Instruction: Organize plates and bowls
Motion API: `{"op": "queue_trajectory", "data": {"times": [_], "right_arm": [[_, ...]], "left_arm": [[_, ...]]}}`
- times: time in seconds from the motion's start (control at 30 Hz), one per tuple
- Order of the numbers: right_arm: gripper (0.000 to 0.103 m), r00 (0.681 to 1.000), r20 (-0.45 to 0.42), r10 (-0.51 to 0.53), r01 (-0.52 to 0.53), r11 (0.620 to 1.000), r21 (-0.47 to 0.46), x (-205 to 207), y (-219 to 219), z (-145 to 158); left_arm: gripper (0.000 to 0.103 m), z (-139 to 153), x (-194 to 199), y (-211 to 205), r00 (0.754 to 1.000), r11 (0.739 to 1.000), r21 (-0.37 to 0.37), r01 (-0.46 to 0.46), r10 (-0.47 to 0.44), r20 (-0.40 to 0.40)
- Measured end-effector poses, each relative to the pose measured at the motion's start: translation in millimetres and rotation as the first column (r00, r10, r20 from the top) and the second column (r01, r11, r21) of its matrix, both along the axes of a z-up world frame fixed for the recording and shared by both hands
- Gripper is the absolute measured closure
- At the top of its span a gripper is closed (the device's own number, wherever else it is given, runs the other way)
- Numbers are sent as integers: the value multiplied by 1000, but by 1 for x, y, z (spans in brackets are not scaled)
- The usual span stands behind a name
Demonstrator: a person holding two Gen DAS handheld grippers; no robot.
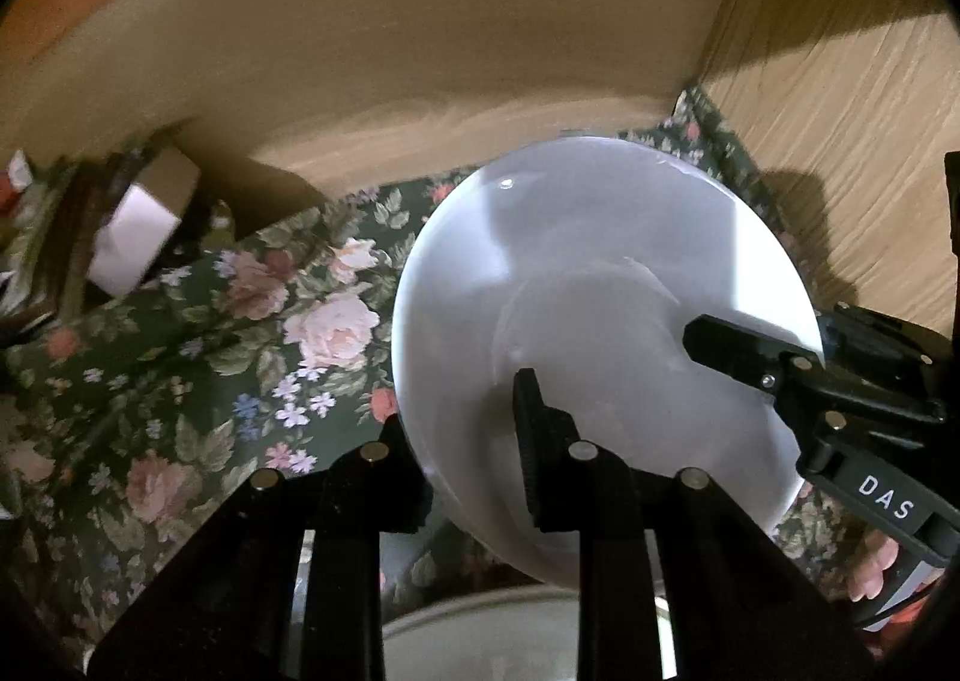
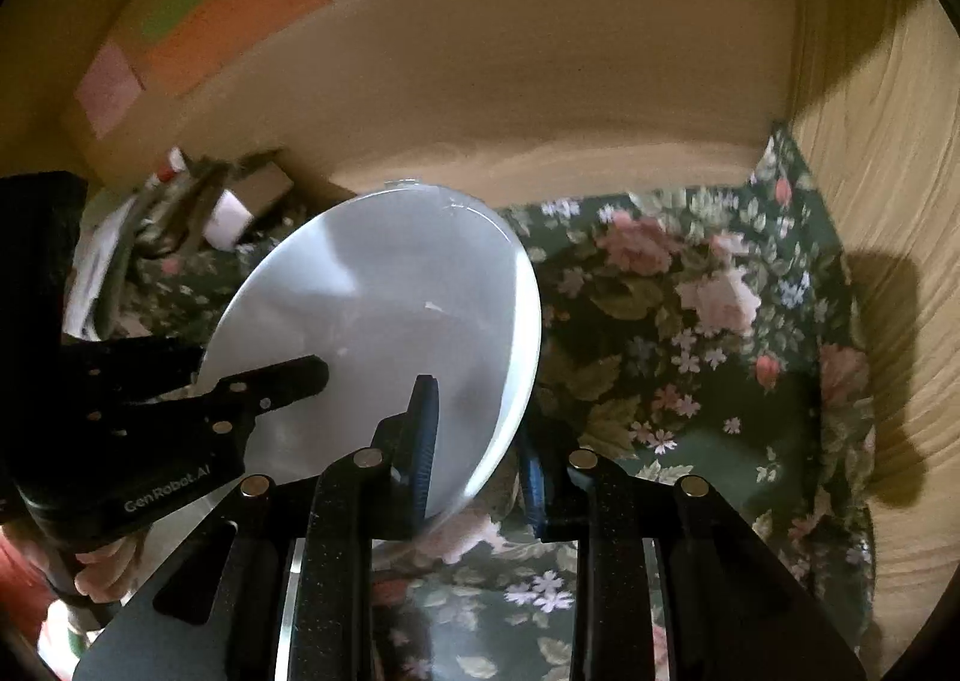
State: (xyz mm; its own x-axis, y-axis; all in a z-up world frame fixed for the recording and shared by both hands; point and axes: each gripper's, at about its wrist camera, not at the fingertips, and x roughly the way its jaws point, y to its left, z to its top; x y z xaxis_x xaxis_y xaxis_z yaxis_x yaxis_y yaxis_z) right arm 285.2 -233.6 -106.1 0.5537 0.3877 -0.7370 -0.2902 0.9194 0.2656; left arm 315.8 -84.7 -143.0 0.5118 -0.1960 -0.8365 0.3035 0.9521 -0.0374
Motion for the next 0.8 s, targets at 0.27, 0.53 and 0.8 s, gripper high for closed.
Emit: {"op": "queue_trajectory", "data": {"times": [0.27, 0.53, 0.8], "right_arm": [[80, 997, 68, 22, -22, 1000, 2, -24, 14, 27], [80, 993, 103, 51, -51, 999, -2, -47, 36, 39], [80, 988, 124, 90, -93, 996, 15, -68, 60, 44]], "left_arm": [[80, 29, -36, 22, 996, 999, -22, -23, 25, 82], [80, 40, -63, 45, 991, 998, -30, -59, 62, 115], [80, 44, -89, 72, 985, 993, -40, -108, 113, 133]]}}
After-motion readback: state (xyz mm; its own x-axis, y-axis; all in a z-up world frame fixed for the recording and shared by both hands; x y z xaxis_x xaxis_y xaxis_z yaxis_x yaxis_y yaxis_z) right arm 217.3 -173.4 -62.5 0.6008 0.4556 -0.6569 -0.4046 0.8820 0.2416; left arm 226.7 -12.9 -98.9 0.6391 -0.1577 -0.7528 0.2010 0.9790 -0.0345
